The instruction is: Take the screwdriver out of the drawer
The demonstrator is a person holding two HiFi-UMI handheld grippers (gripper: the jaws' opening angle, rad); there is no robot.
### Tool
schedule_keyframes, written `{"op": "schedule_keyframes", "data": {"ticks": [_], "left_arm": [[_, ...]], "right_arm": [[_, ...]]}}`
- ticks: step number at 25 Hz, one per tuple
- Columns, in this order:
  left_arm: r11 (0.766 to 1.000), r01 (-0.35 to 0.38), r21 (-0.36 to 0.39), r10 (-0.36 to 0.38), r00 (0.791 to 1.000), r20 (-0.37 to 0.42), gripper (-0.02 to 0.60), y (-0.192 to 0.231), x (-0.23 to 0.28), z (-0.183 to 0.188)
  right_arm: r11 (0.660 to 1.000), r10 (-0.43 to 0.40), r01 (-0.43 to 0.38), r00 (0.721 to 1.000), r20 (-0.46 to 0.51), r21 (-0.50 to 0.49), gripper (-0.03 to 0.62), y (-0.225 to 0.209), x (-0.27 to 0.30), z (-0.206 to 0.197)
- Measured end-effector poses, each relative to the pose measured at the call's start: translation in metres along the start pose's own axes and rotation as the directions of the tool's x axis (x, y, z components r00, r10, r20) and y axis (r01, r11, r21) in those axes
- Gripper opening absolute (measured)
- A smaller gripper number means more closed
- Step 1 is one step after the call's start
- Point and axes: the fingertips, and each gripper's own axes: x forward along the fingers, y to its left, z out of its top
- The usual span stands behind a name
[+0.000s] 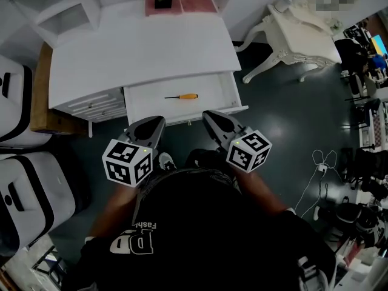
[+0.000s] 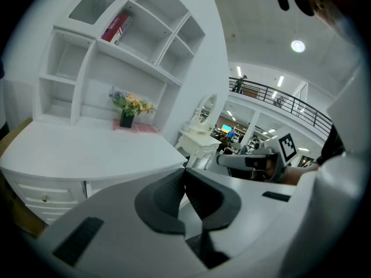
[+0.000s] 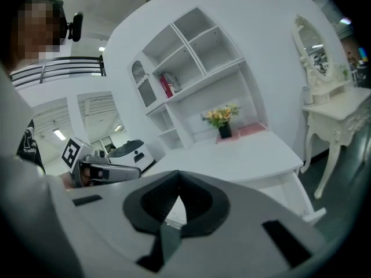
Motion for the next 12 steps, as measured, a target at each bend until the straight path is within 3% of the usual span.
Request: {"op": "schedule_keyframes", "data": {"ticks": [5, 12], "left_arm": [[1.000, -0.006, -0.009, 0.006, 0.999, -0.046, 0.014, 0.009, 0.001, -0.013], [0.999, -0.036, -0.031, 0.035, 0.999, -0.034, 0.014, 0.019, 0.002, -0.013]], "right_arm": [[1.000, -0.011, 0.011, 1.000, -0.025, -0.019, 0.009, -0.001, 0.005, -0.001], [0.999, 0.007, -0.009, 0.998, -0.062, -0.041, 0.009, -0.007, 0.019, 0.001]]}}
